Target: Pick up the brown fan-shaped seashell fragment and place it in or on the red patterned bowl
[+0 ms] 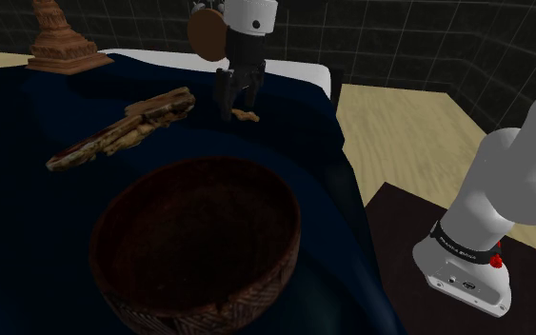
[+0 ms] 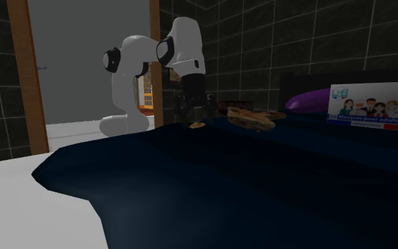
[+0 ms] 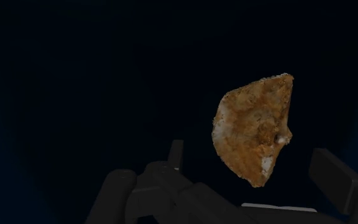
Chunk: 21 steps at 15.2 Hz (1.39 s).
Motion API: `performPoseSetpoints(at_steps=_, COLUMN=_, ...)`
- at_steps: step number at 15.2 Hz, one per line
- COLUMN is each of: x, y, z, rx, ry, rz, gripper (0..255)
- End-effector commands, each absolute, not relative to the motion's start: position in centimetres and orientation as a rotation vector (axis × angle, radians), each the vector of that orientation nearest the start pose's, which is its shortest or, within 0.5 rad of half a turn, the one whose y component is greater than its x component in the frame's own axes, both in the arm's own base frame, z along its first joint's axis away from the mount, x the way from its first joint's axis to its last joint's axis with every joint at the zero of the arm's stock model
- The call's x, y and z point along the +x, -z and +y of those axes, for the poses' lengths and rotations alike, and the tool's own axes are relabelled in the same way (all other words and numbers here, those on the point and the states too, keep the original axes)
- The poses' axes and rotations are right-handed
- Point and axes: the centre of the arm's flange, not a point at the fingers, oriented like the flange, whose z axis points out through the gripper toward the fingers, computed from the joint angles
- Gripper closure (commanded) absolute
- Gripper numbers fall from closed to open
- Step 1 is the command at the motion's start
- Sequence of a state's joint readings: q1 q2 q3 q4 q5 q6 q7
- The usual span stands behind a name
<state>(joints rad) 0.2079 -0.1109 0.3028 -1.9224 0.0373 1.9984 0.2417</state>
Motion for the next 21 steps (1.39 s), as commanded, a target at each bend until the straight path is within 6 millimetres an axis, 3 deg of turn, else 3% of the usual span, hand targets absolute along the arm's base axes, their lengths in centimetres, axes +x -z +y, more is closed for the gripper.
performPoseSetpoints(at_steps=1, x=47.3, y=-55.3, z=27.5, rx=-3.036, ry=0.259, rz=-0.394, gripper=255)
performPoseSetpoints(at_steps=10, x=47.3, y=-55.3, z=27.5, rx=-3.036, ry=0.259, rz=-0.394, gripper=255)
performPoseSetpoints(at_steps=21, x=47.3, y=-61.1, z=27.5, rx=-3.036, ry=0.259, rz=-0.394, gripper=255)
